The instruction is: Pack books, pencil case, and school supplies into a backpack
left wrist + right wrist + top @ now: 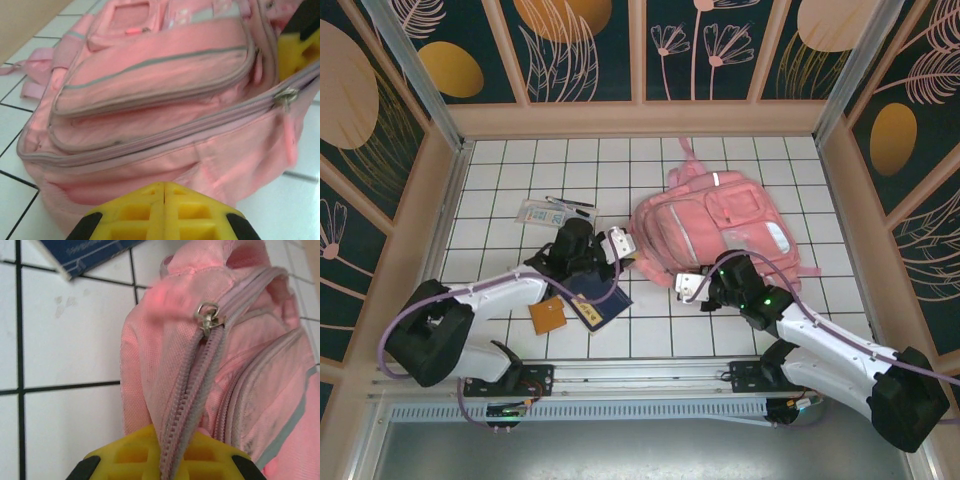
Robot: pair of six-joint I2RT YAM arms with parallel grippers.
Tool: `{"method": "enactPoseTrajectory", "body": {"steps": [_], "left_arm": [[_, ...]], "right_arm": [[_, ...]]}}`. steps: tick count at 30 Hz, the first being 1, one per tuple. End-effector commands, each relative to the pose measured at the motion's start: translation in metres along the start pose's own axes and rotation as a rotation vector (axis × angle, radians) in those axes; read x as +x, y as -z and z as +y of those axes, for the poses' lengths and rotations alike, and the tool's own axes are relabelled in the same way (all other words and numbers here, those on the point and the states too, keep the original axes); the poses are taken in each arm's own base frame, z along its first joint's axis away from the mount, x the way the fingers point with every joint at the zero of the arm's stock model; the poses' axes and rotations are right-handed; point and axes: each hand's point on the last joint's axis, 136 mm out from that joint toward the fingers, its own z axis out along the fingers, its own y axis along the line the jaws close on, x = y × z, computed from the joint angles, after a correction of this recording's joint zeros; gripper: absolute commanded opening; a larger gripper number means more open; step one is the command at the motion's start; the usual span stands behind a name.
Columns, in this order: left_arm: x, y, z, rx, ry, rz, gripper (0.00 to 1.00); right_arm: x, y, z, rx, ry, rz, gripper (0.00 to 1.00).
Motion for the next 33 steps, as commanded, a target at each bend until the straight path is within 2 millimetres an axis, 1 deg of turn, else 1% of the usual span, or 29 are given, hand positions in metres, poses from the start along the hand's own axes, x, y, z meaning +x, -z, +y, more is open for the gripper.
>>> {"method": "enactPoseTrajectory", "body": {"steps": [1, 3, 4, 6, 7, 9, 11, 14, 18, 20, 22, 26, 31, 33], "left_arm": [[-0.004, -0.004, -0.033, 0.233, -0.059, -0.001, 0.0], [0.002, -0.013, -0.022, 0.194, 0.008, 0.054, 0.01], [0.005, -0.016, -0.021, 0.192, 0.035, 0.074, 0.11], [0.006, -0.015, -0.033, 0.26, 0.036, 0.063, 0.29], [0.004, -0.013, -0.04, 0.293, 0.035, 0.039, 0.33], [-0.004, -0.01, -0.047, 0.306, 0.044, -0.015, 0.35], [-0.01, -0.01, -0.059, 0.289, 0.03, -0.061, 0.39], [-0.016, -0.015, -0.072, 0.243, 0.001, -0.088, 0.39], [-0.027, -0.026, -0.067, 0.129, 0.067, -0.127, 0.39], [-0.032, -0.027, -0.067, 0.111, 0.096, -0.149, 0.39], [-0.034, -0.028, -0.073, 0.131, 0.11, -0.16, 0.36], [-0.034, -0.022, -0.085, 0.165, 0.135, -0.169, 0.31], [-0.02, -0.018, -0.086, 0.113, 0.18, -0.166, 0.33], [-0.02, -0.019, -0.085, 0.102, 0.193, -0.174, 0.33]], "right_arm": [[0.002, 0.005, -0.004, 0.02, 0.018, 0.019, 0.0], [0.001, 0.005, -0.005, 0.018, 0.014, 0.012, 0.0], [0.0, 0.006, -0.005, 0.018, 0.01, 0.009, 0.0], [-0.002, 0.006, -0.004, 0.019, 0.001, -0.004, 0.0], [-0.003, 0.007, -0.005, 0.024, -0.002, -0.01, 0.0], [-0.005, 0.008, -0.008, 0.036, -0.012, -0.023, 0.0], [-0.006, 0.01, -0.009, 0.041, -0.017, -0.036, 0.0], [-0.008, 0.01, -0.009, 0.04, -0.019, -0.046, 0.0], [-0.011, 0.01, -0.01, 0.043, -0.03, -0.065, 0.0], [-0.013, 0.01, -0.011, 0.045, -0.033, -0.071, 0.0], [-0.013, 0.01, -0.011, 0.048, -0.033, -0.072, 0.0], [-0.012, 0.01, -0.015, 0.071, -0.037, -0.069, 0.0], [-0.017, 0.011, -0.017, 0.078, -0.047, -0.096, 0.0], [-0.018, 0.011, -0.018, 0.076, -0.051, -0.103, 0.0]]}}
